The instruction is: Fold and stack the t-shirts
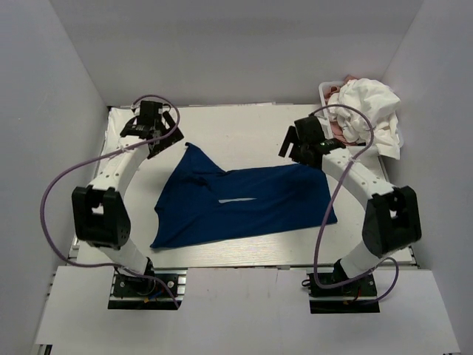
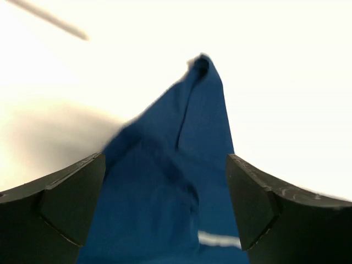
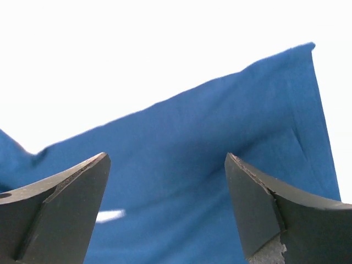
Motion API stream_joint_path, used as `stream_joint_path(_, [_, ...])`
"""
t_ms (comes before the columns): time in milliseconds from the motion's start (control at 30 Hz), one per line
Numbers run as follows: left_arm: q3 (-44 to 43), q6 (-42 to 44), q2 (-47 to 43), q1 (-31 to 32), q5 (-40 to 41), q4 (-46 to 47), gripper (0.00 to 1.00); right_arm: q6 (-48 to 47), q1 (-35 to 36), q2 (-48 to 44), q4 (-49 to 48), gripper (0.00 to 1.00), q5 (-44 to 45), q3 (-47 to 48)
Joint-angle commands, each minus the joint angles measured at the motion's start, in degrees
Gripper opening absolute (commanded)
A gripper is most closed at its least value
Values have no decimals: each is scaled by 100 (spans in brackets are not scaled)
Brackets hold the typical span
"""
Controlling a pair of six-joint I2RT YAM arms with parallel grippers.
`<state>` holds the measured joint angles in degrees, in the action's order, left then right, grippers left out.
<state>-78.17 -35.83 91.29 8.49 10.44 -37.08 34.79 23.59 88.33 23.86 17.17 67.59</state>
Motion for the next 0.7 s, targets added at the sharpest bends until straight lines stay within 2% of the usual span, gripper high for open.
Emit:
stream_joint_path(0, [-645,208,713,-120,204,-159,100,-42,-196,595,233,90,191,667])
stream_joint_path(133, [-1375,279,1768,-295,-24,-299,100,-191,-329,1273,278,90,67,1150])
stream_joint_path(267, [-2147,639,2708,-295,-787,-133,98,-341,-487,1983,495,90,154,1738])
stream_joint_path(367, [-2255,727,2947,-208,-1078,-28,97,-341,-584,2240,593,90,269,1986])
stream_joint_path(500, [-2255,736,3237,-146,-1928,489,86,-236,-698,2442,567,90,252,2004])
stream_joint_path(667, [-2720,630,3755,-146,-2169,439,79,-139,-804,2452,488,90,155,1828])
